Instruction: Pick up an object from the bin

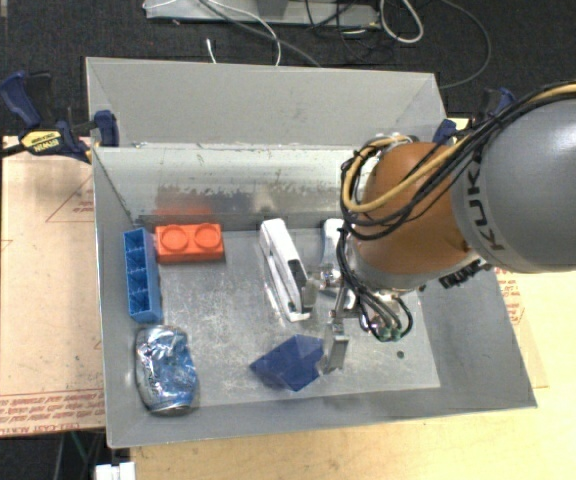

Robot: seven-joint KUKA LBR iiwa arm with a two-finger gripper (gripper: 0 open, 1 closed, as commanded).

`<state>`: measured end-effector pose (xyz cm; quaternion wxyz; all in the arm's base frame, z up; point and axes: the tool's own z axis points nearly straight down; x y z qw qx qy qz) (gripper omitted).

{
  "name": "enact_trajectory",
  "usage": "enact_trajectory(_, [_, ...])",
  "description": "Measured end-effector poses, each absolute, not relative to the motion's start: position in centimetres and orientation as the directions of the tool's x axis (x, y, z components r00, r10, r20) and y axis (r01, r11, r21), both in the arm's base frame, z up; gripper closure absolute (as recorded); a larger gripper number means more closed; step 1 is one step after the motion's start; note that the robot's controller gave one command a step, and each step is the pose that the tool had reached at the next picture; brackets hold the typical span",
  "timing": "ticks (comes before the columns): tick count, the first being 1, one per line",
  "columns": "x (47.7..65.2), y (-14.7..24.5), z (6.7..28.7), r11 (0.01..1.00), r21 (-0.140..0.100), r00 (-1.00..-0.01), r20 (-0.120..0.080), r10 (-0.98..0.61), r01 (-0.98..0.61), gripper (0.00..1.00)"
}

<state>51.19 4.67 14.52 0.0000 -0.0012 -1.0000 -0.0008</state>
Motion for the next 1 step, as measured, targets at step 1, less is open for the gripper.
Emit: enact_trajectory(1, [51.19, 4.66, 14.52, 1.000, 0.002, -1.000, 0.000, 0.002, 0.002, 0.00])
